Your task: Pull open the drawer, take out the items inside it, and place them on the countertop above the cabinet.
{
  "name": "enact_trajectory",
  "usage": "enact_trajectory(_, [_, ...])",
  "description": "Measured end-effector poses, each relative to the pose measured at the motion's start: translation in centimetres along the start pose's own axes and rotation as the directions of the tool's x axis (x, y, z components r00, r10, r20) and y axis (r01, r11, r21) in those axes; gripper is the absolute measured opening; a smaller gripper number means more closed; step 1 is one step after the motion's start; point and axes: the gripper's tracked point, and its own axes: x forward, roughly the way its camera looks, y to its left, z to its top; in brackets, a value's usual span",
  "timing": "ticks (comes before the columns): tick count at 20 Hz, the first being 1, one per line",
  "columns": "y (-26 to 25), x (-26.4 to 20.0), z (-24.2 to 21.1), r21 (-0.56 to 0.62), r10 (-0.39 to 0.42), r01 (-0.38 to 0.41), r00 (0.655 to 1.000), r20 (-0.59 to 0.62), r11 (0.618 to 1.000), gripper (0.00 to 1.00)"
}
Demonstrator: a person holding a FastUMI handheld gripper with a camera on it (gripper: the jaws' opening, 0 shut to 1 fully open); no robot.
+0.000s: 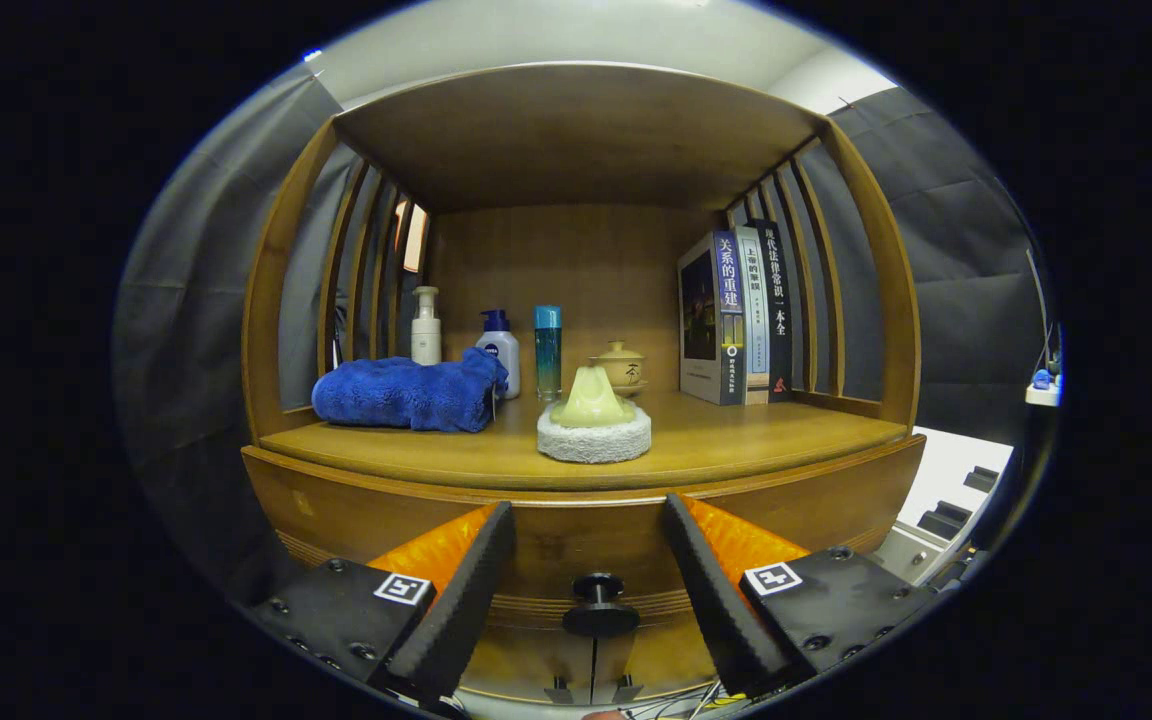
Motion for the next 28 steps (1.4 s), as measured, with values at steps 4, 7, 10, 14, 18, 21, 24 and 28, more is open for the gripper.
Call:
enact_trajectory(4, [0.2, 0.3, 0.1, -0.008, 0.006, -0.006, 1.000, 0.007, 1.000, 0.98])
enact_trajectory(7, [0.3, 0.2, 0.0, -0.011, 0.007, -0.006, 1.000, 0.010, 1.000, 0.98])
enact_trajectory(10, [0.3, 0.1, 0.3, 0.001, 0.006, -0.006, 1.000, -0.002, 1.000, 0.98])
enact_trajectory(14, [0.5, -1.4, 2.4, 0.002, 0.015, -0.015, 0.999, 0.049, 1.000, 0.98])
enact_trajectory(18, [1.1, -4.9, 4.7, 0.023, 0.042, -0.044, 0.997, 0.072, 0.999, 0.98])
enact_trajectory(21, [0.4, -8.3, 6.7, 0.055, 0.038, -0.043, 0.996, 0.087, 0.998, 0.98])
enact_trajectory(24, [-0.1, -11.8, 8.6, 0.062, 0.052, -0.058, 0.994, 0.096, 0.996, 0.98])
enact_trajectory(28, [-0.4, -17.1, 10.4, 0.020, 0.092, -0.094, 0.991, 0.099, 0.995, 0.98])
